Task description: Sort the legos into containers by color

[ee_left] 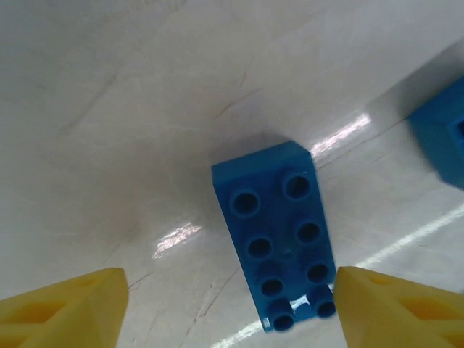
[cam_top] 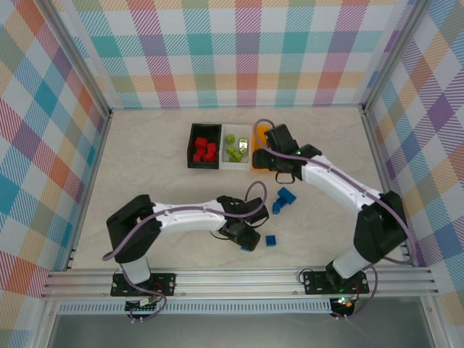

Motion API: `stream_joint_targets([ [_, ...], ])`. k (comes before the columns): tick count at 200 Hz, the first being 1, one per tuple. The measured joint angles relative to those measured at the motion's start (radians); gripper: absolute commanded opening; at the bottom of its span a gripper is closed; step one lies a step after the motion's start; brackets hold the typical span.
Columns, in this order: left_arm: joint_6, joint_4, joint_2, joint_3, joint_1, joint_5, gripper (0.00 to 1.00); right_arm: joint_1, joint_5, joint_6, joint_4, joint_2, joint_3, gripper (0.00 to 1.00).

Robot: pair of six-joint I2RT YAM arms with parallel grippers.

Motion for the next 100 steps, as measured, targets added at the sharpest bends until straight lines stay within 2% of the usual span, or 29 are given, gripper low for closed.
stream_joint_targets([
  [45, 0.042, -0.031, 0.092, 0.075, -0.028, 0.006, 0.56, -0.011, 0.027, 0.016, 0.000, -0.143, -0.130, 0.72],
  [48, 0.042, -0.035, 0.100, 0.077, -0.030, 0.007, 0.56, -0.011, 0.029, 0.016, 0.000, -0.150, -0.133, 0.72],
  [63, 0.049, -0.051, 0.121, 0.095, -0.037, 0.001, 0.69, -0.018, 0.030, 0.018, 0.007, -0.180, -0.146, 0.72],
  [72, 0.055, -0.054, 0.121, 0.103, -0.041, -0.005, 0.70, -0.021, 0.031, 0.018, 0.009, -0.190, -0.150, 0.72],
  [100, 0.060, -0.078, 0.124, 0.111, -0.043, -0.013, 0.50, -0.031, 0.037, 0.018, 0.023, -0.197, -0.171, 0.72],
])
